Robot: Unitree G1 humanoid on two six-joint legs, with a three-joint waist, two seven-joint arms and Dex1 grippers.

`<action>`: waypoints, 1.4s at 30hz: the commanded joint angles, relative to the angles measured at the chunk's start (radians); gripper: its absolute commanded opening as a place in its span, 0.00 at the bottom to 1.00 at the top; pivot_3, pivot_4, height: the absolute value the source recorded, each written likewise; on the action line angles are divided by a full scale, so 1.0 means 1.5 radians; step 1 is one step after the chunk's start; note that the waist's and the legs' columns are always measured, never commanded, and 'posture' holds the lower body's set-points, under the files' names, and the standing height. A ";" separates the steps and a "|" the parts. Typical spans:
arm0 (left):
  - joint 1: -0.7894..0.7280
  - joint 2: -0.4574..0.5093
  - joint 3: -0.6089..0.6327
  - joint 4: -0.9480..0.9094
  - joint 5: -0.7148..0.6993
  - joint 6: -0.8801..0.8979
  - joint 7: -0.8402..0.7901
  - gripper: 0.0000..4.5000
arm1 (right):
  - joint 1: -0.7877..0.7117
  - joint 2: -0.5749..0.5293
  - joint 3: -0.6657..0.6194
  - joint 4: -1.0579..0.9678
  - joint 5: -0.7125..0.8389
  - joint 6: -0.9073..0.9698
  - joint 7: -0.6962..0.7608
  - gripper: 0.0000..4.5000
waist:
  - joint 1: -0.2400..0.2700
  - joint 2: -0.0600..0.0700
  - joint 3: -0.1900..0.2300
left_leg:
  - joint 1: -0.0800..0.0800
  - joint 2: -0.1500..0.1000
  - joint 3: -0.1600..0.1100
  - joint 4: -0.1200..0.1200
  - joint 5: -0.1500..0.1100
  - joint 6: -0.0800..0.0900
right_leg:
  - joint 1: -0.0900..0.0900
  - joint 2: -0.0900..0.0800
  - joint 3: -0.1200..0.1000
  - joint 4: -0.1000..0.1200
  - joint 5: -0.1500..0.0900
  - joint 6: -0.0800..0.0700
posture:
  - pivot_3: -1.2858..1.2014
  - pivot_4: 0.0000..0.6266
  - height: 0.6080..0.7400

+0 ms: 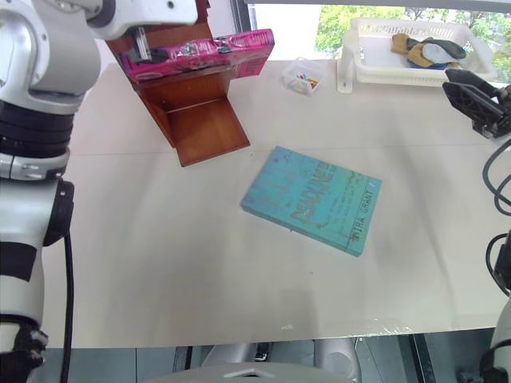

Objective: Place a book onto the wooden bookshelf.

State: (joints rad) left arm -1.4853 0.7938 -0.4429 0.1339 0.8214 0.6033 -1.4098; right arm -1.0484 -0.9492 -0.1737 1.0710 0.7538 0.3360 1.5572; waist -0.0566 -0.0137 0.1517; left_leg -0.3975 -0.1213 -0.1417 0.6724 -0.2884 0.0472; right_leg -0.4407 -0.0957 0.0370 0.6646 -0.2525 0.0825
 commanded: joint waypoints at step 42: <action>0.594 -0.088 1.061 -0.649 -0.800 0.638 0.087 0.99 | 0.024 -0.058 -0.055 -0.006 0.011 -0.006 0.038 1.00 | 0.010 0.004 -0.002 | 0.004 0.001 -0.003 0.007 0.000 0.000 | 0.010 -0.005 -0.011 -0.002 0.001 -0.002 | 0.52 0.24 1.00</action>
State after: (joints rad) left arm -0.6323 0.6988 1.1012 -0.8147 -0.3707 1.5611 -1.3317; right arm -1.0114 -1.0026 -0.2233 1.0962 0.7459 0.3271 1.5597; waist -0.0412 -0.0070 0.1484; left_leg -0.3898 -0.1188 -0.1473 0.6825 -0.2886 0.0467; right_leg -0.4242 -0.1020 0.0190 0.6604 -0.2493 0.0784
